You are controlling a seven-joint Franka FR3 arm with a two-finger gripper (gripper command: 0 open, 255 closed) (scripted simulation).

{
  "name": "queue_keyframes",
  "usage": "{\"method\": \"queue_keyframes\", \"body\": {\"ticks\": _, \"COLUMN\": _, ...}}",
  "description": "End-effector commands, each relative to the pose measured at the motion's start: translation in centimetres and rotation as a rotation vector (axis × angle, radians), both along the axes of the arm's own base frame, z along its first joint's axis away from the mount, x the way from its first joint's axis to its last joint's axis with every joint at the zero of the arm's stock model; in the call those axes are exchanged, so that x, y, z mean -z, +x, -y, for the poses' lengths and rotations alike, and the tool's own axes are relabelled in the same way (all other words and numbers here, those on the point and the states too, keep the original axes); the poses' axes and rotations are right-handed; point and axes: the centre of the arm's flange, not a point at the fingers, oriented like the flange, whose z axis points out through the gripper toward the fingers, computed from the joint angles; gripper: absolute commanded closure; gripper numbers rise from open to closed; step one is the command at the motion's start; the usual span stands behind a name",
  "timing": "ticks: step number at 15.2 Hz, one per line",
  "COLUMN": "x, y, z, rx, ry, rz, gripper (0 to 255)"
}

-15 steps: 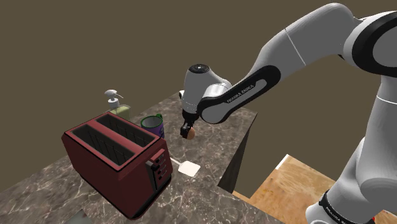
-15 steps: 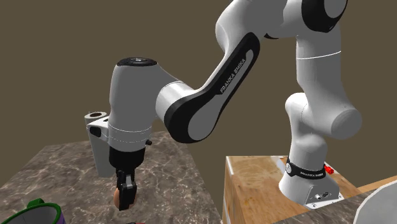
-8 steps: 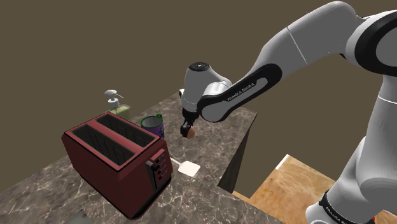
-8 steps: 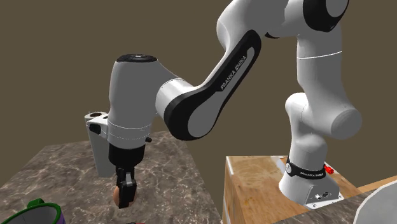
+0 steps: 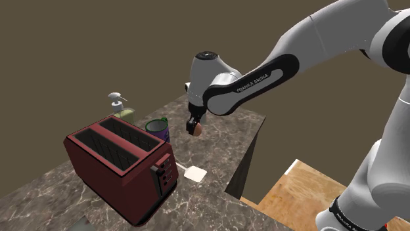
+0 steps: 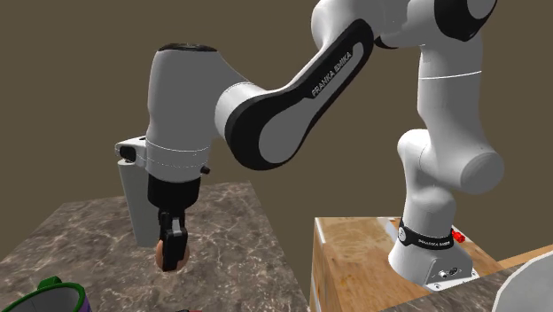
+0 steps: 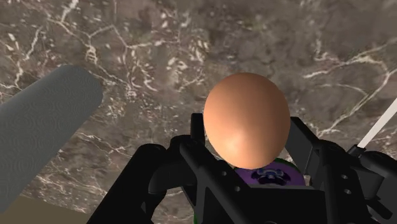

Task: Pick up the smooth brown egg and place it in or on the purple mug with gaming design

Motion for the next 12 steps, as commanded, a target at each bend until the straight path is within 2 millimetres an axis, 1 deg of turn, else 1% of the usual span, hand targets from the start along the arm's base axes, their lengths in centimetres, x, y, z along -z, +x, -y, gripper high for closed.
{"method": "queue_keyframes", "body": {"ticks": 1, "x": -1.1, "y": 0.1, "z": -0.1, "rx": 0.000, "ry": 0.000, "rz": 0.000, "gripper": 255}}
{"method": "queue_keyframes", "body": {"ticks": 12, "x": -6.9, "y": 0.1, "z": -0.1, "rx": 0.000, "ry": 0.000, "rz": 0.000, "gripper": 255}}
